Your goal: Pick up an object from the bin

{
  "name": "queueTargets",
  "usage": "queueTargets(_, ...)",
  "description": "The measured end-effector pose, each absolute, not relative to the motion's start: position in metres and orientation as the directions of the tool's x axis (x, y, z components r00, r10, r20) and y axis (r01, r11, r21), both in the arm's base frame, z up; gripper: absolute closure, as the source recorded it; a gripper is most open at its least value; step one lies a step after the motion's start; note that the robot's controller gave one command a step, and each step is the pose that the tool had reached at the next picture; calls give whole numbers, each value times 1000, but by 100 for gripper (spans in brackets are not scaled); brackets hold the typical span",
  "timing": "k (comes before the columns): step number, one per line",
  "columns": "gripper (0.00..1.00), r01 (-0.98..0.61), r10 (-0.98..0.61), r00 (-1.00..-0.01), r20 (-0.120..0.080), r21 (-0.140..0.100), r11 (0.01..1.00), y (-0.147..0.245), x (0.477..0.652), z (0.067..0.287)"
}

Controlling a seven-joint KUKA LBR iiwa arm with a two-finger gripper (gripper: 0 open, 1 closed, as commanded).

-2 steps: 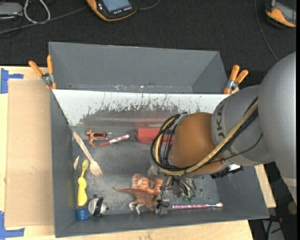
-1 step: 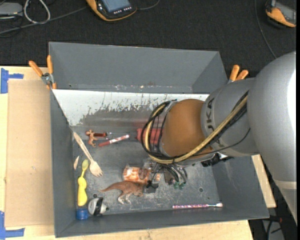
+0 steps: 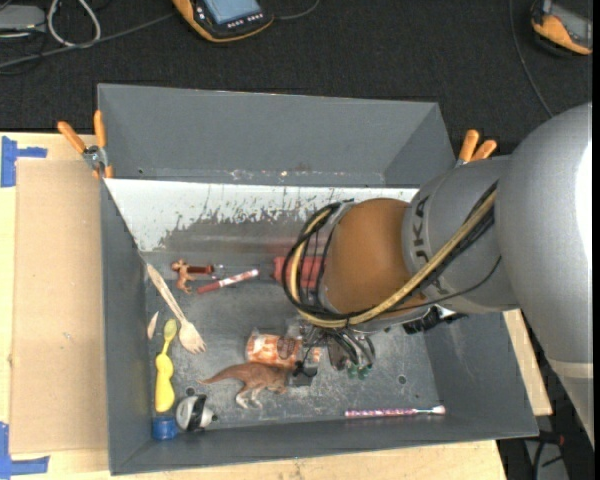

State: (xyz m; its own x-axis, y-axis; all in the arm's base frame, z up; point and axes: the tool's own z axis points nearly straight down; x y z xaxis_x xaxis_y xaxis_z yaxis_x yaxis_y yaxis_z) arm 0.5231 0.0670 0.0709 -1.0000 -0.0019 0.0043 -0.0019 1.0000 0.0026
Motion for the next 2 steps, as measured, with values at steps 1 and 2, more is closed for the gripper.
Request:
queueTargets(1,100,-3,-3,-1000,11,2,1000,62,495,147)
queueTargets(2,100,-140,-140,-990,15,4,990,53,503,216)
